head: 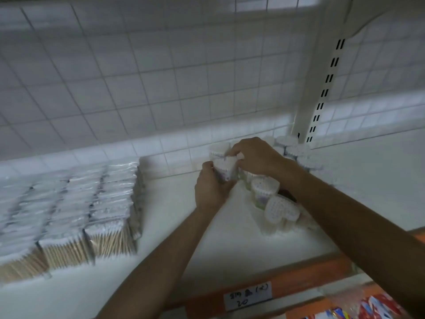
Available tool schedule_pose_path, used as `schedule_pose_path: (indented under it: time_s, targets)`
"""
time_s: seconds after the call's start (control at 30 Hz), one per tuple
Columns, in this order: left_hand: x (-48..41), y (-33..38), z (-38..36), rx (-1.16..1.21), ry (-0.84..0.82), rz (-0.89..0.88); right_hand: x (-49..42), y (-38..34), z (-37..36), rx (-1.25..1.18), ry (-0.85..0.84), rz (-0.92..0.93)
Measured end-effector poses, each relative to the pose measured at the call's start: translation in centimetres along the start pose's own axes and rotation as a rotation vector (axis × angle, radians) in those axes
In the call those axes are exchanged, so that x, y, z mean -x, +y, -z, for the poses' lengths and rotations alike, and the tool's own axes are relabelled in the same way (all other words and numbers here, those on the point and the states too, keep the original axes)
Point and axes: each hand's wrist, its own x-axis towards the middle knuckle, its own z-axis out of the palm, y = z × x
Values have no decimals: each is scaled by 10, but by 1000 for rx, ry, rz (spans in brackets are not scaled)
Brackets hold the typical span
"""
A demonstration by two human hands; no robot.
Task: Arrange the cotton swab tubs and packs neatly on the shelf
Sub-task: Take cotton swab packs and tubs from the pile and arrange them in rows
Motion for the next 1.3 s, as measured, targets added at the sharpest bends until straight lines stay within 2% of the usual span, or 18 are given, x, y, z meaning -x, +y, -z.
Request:
schedule_pose_path:
  time_s: [0.5,1.03,1.3]
  targets:
    - [-10,0,-7,-67,50,-3,-7,14,-4,-16,16,53]
    - [2,10,6,-125,-1,61,3,0,1,-36,50,64]
    - [23,19,65,-289,71,-119,10,-53,1,-58,127,154]
